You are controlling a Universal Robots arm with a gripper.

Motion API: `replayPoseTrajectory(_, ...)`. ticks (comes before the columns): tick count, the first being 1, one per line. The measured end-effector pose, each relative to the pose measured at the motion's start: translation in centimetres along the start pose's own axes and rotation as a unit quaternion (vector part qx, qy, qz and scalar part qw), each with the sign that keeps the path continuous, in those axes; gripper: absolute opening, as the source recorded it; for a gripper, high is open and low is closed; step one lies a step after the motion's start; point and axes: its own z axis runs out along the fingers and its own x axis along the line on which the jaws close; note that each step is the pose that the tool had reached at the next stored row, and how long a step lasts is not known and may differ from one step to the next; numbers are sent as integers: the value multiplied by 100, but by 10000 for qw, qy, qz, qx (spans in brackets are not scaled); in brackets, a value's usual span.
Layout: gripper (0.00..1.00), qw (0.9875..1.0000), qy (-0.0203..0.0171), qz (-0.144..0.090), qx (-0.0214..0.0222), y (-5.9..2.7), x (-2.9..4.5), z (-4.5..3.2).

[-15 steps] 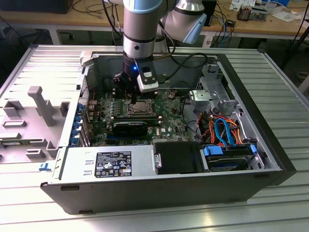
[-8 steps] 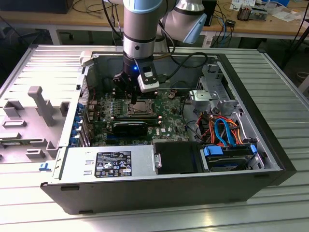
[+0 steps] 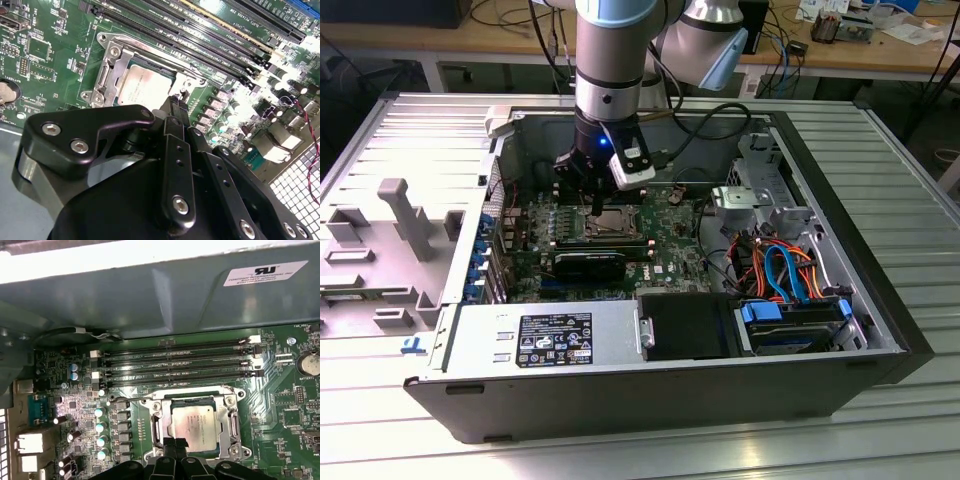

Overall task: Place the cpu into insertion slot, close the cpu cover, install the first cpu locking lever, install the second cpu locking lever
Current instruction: 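Install the first cpu locking lever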

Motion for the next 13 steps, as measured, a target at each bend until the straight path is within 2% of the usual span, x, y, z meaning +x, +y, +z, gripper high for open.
replayPoseTrajectory(13, 11, 9999, 2, -111, -5, 0, 0, 0)
